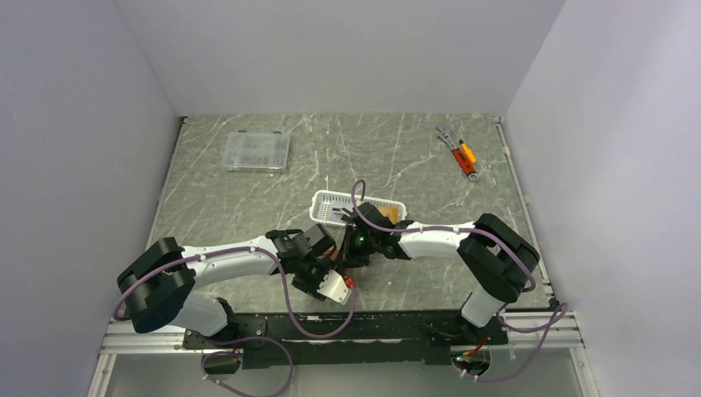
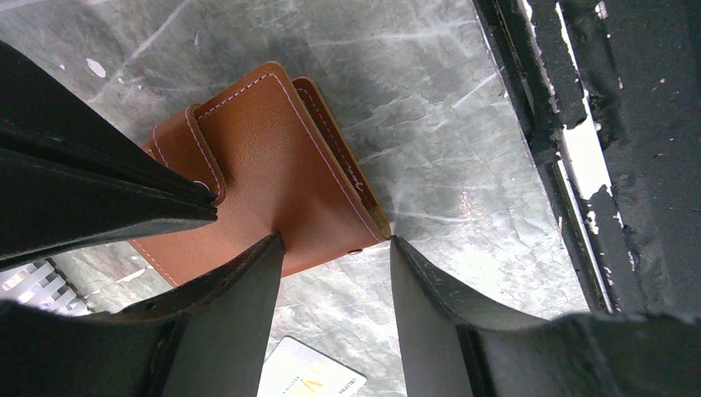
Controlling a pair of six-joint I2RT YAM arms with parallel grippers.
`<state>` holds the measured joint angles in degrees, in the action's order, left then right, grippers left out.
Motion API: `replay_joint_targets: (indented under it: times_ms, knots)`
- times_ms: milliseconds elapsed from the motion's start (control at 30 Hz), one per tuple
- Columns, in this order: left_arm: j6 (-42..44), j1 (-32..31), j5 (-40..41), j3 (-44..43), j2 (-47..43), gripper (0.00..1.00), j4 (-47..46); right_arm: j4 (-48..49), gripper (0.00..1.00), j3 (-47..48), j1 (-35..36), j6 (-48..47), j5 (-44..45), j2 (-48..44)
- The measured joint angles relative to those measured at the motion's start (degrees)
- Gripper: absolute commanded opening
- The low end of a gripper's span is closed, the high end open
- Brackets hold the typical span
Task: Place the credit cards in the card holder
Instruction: Close the card holder at the center of the board.
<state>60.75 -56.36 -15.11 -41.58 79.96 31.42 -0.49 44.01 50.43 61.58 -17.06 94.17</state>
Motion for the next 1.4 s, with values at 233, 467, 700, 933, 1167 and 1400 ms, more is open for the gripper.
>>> replay_joint_targets:
  times_ms: [233,467,700,933,1167,1400]
  knots:
    - [0.0,0.0,0.0,0.0,0.0,0.56,0.0,0.1,0.00,0.0,-0.3,0.1,-0.1,0.4]
    - [0.0,0.0,0.0,0.0,0.0,0.56,0.0,1.3,0.00,0.4,-0.4,0.2,-0.7,2.0]
    - [0.0,0.0,0.0,0.0,0.0,0.56,-0.4,3.9,0.00,-1.6,-1.2,0.7,-1.9,2.1]
    - [0.0,-0.1,0.0,-0.2,-0.5,0.62,-0.5,7.1,0.00,-5.3,-2.9,1.5,-3.1,0.2]
    - [-0.7,0.5,0.3,-2.8,-7.6,0.99,4.7,5.8,0.24,-3.7,-3.0,-0.6,-3.0,0.1]
    - [-2.0,9.6,-1.2,-13.3,-16.0,0.99,15.0,-2.7,0.88,2.7,-3.3,-7.0,-0.9,-2.3]
